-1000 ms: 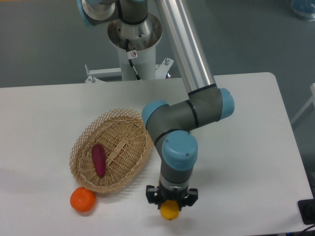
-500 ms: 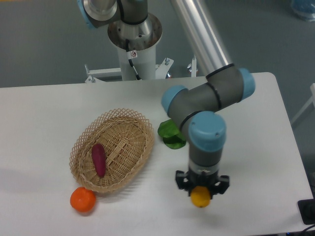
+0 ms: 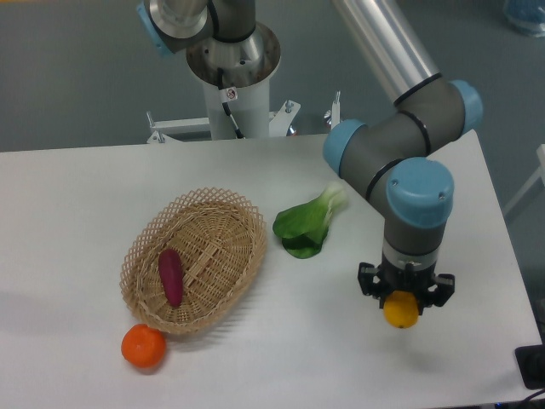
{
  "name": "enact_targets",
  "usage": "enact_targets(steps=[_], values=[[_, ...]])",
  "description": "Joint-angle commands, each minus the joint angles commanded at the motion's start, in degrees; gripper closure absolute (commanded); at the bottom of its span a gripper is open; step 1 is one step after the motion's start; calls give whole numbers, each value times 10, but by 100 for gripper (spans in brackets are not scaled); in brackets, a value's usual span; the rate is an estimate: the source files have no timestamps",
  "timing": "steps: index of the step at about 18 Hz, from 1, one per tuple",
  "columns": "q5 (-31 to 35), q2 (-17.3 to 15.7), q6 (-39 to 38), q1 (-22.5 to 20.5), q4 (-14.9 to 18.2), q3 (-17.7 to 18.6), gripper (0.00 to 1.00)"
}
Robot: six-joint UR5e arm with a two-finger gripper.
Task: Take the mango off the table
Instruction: 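Lift the held mango up and carry it away from the basket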
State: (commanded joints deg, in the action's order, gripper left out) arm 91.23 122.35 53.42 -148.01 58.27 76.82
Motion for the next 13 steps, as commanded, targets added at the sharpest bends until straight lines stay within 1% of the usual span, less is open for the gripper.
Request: enact_targets(steps=[3, 7, 13], values=[[32, -1, 41, 0, -1, 4, 57], [35, -5, 65, -4, 0, 8, 57], [36, -14, 78, -6, 28, 8, 57]])
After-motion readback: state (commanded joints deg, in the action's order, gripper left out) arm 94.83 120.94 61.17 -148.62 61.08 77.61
